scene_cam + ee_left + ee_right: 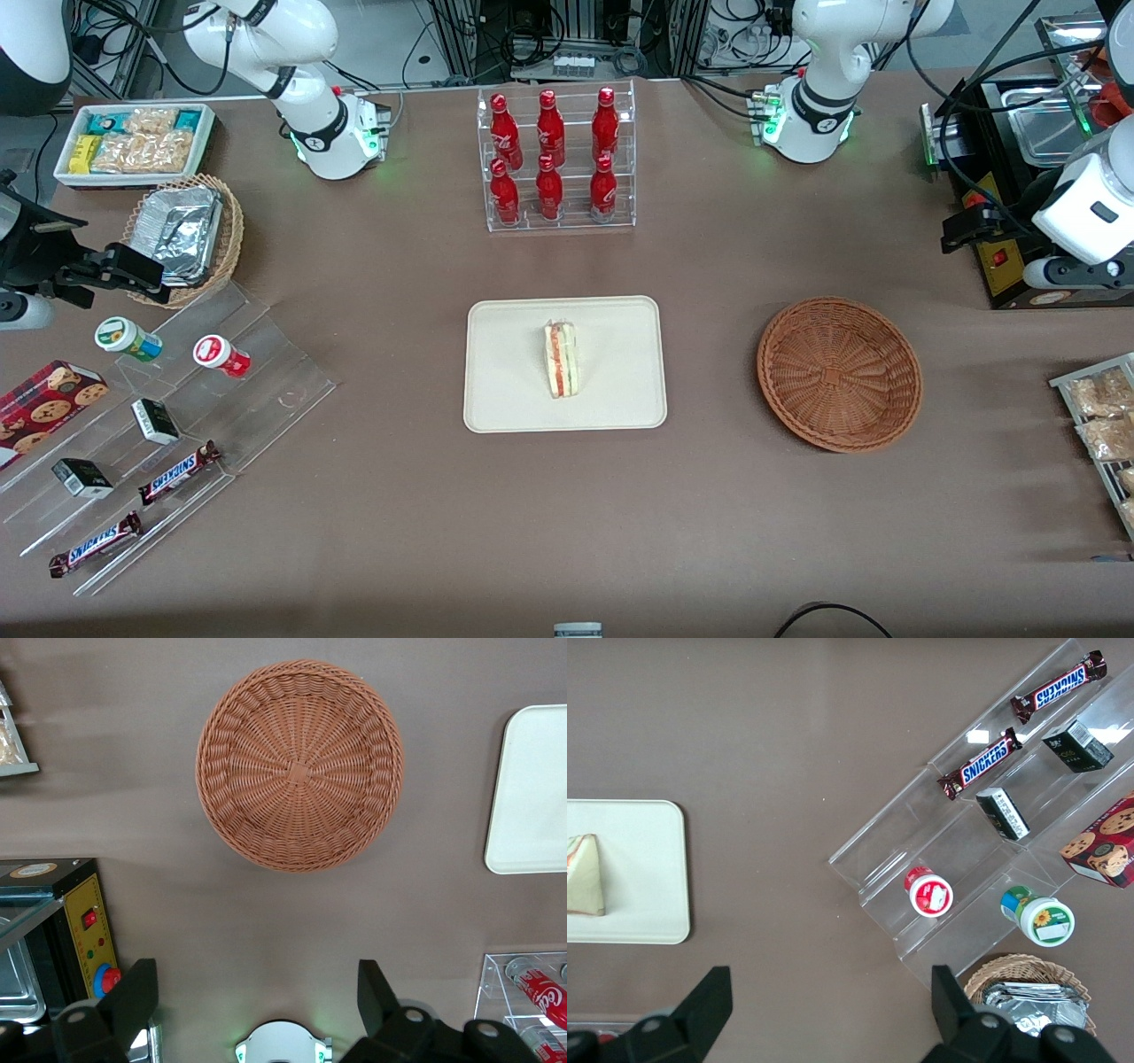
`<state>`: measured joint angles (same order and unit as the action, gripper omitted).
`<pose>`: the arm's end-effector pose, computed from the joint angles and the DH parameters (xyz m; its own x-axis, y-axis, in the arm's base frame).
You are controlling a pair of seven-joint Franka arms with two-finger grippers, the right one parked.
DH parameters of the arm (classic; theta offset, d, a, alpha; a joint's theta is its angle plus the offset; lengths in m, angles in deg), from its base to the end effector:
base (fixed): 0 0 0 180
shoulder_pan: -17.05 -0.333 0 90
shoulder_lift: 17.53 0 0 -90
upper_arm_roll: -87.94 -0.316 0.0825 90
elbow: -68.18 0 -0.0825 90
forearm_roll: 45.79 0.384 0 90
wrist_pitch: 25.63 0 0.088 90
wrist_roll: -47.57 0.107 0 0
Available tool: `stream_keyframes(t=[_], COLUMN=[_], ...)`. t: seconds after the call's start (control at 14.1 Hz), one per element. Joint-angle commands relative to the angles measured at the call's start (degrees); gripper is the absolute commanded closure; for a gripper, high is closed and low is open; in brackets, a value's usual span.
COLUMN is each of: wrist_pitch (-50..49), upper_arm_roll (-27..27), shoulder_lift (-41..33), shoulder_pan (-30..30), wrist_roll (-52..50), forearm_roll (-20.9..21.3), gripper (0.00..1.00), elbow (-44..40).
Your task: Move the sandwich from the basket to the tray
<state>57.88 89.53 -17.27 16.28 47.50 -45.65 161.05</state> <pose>0.5407 -0.0074 0.5898 0.9859 -0.0126 -0.1671 -0.0132 -0.9999 -0.0025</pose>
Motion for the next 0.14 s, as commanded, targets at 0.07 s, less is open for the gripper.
stream_keyframes(t=[0.07], wrist_pitch=[0.34], upper_arm_roll=[-0.98], shoulder_lift=[-0.08], shoulder_pan=[0.41], wrist_roll=[-0.1], forearm_roll=[0.04], gripper=[0.01], elbow=[-0.76])
